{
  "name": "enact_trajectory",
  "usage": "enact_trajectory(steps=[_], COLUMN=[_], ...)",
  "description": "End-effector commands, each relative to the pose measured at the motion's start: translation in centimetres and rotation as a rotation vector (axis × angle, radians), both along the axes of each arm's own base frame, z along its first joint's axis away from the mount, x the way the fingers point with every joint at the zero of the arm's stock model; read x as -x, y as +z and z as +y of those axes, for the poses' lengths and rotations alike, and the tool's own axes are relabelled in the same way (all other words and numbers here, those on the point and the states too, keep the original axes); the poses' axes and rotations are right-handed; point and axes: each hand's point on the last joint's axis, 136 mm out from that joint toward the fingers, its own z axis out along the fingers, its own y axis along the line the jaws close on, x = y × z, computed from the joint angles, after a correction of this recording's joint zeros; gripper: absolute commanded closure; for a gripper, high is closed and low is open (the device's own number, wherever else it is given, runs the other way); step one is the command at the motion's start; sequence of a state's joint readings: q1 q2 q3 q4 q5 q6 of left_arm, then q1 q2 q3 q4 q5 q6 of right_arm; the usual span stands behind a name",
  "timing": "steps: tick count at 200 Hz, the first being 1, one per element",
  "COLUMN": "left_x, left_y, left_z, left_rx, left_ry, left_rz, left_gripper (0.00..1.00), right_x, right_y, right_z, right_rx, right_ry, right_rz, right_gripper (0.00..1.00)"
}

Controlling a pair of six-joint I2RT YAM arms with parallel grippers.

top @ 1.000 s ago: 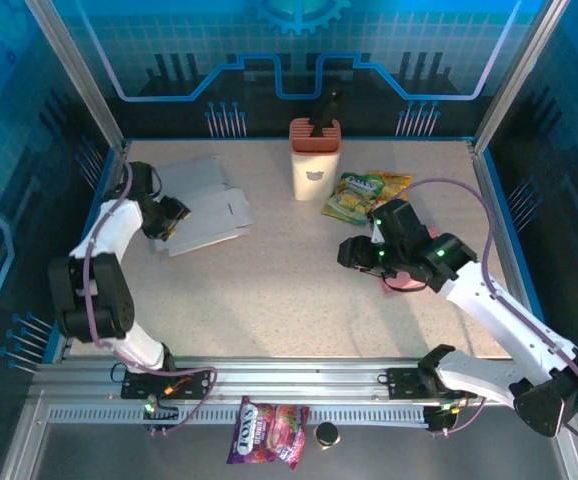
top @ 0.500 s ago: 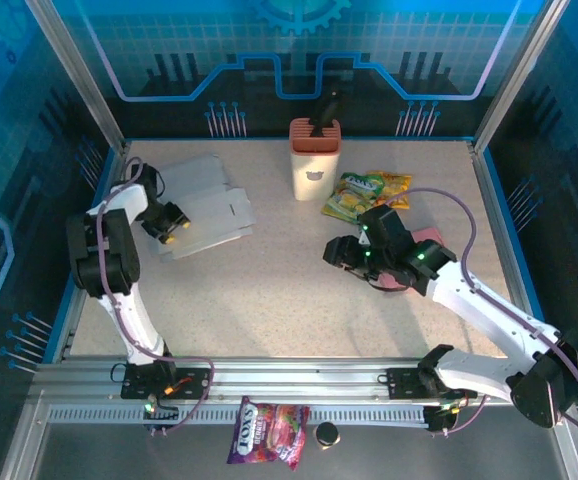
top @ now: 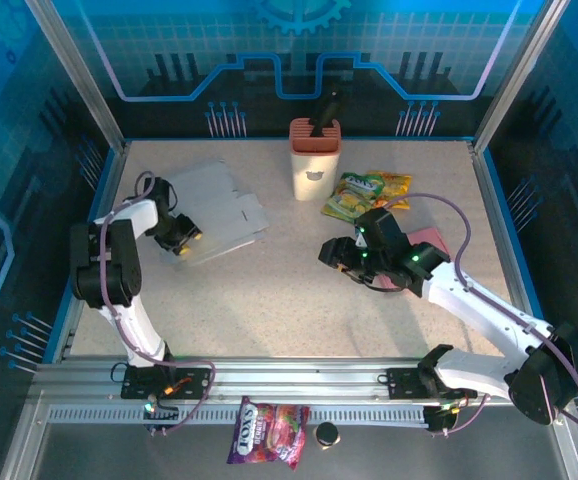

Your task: Fold the paper box

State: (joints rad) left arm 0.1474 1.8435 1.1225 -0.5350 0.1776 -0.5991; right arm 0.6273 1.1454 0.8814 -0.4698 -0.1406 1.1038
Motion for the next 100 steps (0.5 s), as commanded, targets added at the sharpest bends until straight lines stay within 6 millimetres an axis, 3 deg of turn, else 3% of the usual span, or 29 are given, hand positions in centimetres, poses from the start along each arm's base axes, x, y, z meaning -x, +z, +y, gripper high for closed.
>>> enact_trajectory(steps=[1,30,69,100], left_x=[4.1,6.7,10.4,11.3], left_y=[-1.8,-1.5,-1.1,-0.5], left_z=[-2.9,-6.1,-12.1,-17.7], left_rx=[0.078,0.100,0.150,0.218], left_ry=[0.052,0.094,0.158,0.159], left_rz=[0.131,0.153,0.145,0.108], left_gripper=[0.58,0.59,0.58,0.58], right_x=[0.4,0.4,0.1,0.3], right_y=[-1.3,-2.0,-3.3,-4.9], right_z=[-0.4,-0.4,-0.4,-0.3], right_rx=[-0.011,-0.039,-0.078,-0.115], right_ry=[-0.027,-0.061,-0.113,-0.152], right_rz=[0.043,0.053,0.063,0.100], right_gripper=[0.41,0.40,0.39,0.39])
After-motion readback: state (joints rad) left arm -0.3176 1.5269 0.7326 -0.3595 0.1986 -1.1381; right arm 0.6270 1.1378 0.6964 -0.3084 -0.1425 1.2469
